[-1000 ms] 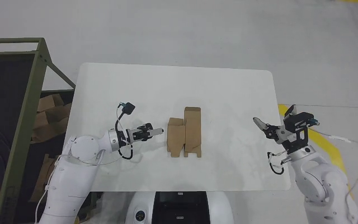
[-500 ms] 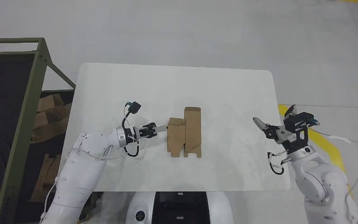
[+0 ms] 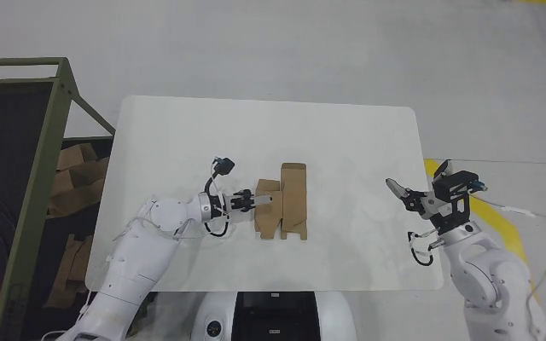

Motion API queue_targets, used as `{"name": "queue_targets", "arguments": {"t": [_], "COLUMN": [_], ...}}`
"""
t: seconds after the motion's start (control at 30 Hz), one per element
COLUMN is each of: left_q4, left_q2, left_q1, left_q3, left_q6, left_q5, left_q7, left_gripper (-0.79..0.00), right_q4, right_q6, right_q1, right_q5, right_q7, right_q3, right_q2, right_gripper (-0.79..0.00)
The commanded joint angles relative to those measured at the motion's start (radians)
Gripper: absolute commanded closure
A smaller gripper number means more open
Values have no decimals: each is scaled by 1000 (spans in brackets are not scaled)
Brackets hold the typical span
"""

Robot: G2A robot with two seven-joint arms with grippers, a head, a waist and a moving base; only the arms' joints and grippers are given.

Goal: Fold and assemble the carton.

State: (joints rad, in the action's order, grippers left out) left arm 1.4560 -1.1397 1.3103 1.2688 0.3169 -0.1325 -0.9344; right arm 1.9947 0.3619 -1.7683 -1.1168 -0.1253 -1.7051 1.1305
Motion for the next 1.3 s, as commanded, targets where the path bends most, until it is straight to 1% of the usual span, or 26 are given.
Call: {"name": "queue_targets", "arguments": {"t": [0.0,0.23,0.43,0.47,0.5,0.53,0.57,0.63,0.67,0.7,0.77,0.83,0.87,0.93,1.0,1.03,1.07,1.17,1.27], "left_q4": [-10,-41,-78,-82,-87,-91,-94,-100,-102,-103,-107,-109,-109,-109,-106,-103,-99,-89,-72], "left_q2": [-1,-3,-4,-4,-4,-5,-5,-5,-5,-4,-4,-4,-3,-3,-3,-2,-2,-1,1], "left_q1": [-6,-31,-55,-59,-62,-65,-68,-72,-74,-76,-80,-83,-84,-85,-86,-86,-85,-82,-76], "left_q3": [-13,-43,-64,-68,-71,-74,-77,-81,-83,-85,-89,-92,-94,-96,-98,-98,-99,-98,-92], "left_q6": [5,9,-11,-13,-15,-17,-18,-21,-22,-23,-28,-33,-34,-35,-36,-35,-34,-29,-16], "left_q5": [-9,-7,-9,-9,-8,-8,-8,-7,-7,-7,-8,-10,-11,-10,-11,-9,-8,-4,11], "left_q7": [10,24,28,29,30,31,31,33,32,32,32,33,34,35,42,45,46,53,59], "left_gripper": [-785,-785,-776,-736,-717,-668,-600,-536,-443,-388,-366,-289,-271,-265,-234,-206,-120,0,0], "right_q4": [0,0,0,0,0,0,0,0,0,0,0,0,0,0,0,0,0,0,0], "right_q6": [0,0,0,0,0,0,0,0,0,0,0,0,0,0,0,0,0,0,0], "right_q1": [0,0,0,0,0,0,0,0,0,0,0,0,0,0,0,0,0,0,0], "right_q5": [0,0,0,0,0,0,0,0,0,0,0,0,0,0,0,0,0,0,0], "right_q7": [0,0,0,0,0,0,0,0,0,0,0,0,0,0,0,0,0,0,0], "right_q3": [0,0,0,0,0,0,0,0,0,0,0,0,0,0,0,0,0,0,0], "right_q2": [0,0,0,0,0,0,0,0,0,0,0,0,0,0,0,0,0,0,0], "right_gripper": [-785,-785,-785,-785,-785,-785,-785,-785,-785,-785,-785,-785,-785,-785,-785,-785,-785,-785,-785]}}
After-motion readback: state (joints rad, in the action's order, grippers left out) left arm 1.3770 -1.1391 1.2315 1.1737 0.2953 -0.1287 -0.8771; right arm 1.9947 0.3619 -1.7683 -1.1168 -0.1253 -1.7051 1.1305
